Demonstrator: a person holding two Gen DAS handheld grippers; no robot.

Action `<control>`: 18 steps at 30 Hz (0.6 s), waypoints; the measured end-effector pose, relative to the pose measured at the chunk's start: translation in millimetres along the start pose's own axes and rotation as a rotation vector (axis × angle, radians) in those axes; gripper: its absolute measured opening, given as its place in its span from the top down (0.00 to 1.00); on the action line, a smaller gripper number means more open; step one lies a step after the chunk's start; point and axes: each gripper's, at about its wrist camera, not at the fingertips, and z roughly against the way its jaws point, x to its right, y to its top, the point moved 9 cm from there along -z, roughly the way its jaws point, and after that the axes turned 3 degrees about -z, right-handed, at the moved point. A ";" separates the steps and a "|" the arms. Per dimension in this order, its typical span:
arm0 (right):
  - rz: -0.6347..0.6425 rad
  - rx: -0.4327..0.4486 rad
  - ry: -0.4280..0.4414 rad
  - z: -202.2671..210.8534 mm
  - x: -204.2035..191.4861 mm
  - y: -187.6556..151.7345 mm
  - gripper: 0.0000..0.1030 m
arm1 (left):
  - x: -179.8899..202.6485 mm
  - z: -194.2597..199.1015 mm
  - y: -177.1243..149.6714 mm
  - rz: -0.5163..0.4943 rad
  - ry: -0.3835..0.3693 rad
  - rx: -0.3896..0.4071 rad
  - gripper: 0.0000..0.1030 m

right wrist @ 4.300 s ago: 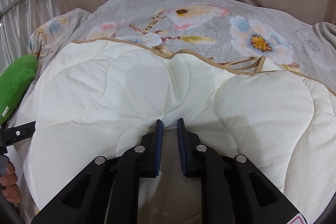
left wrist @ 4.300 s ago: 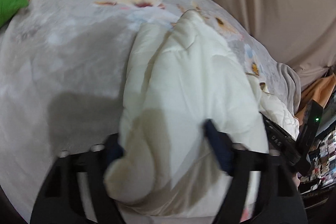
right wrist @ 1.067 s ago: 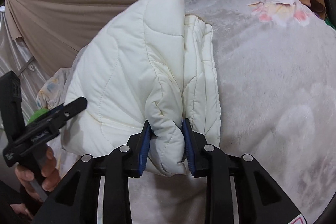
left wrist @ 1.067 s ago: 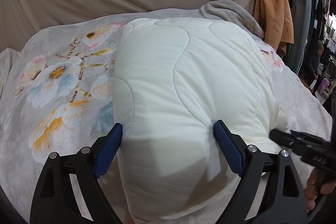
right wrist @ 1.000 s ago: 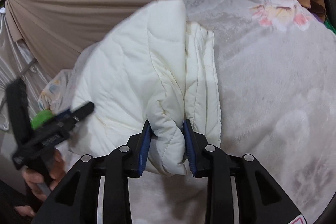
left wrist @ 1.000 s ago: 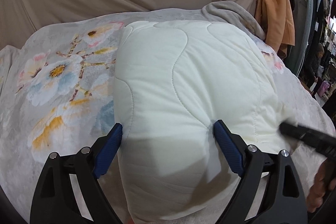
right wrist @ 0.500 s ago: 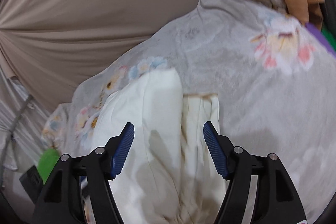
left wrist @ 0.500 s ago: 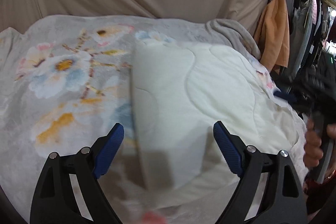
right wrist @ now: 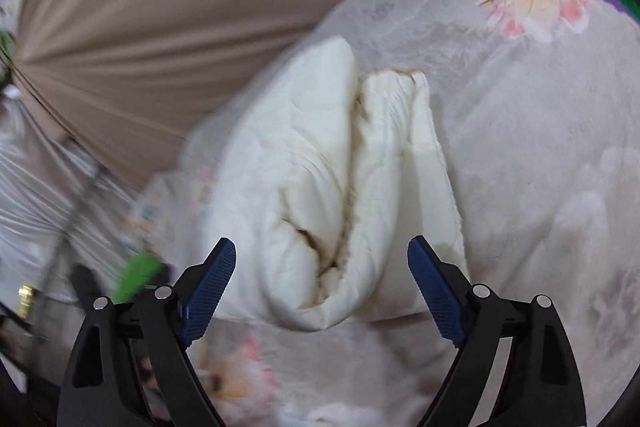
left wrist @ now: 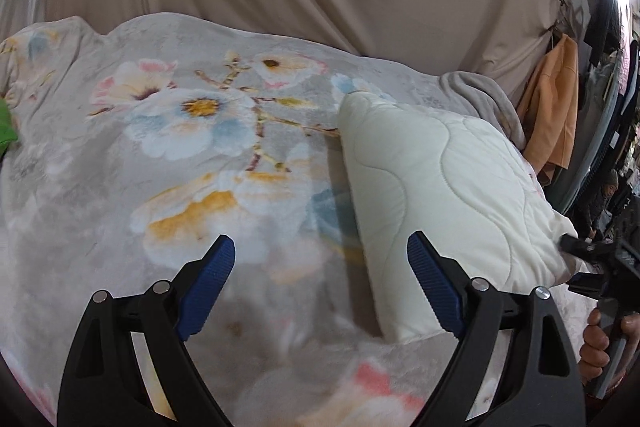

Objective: Fold large clothes

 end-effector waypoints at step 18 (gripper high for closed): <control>0.994 -0.208 0.063 -191.8 -336.7 -146.8 0.87 | -162.1 98.3 -27.6 0.279 0.324 0.092 0.13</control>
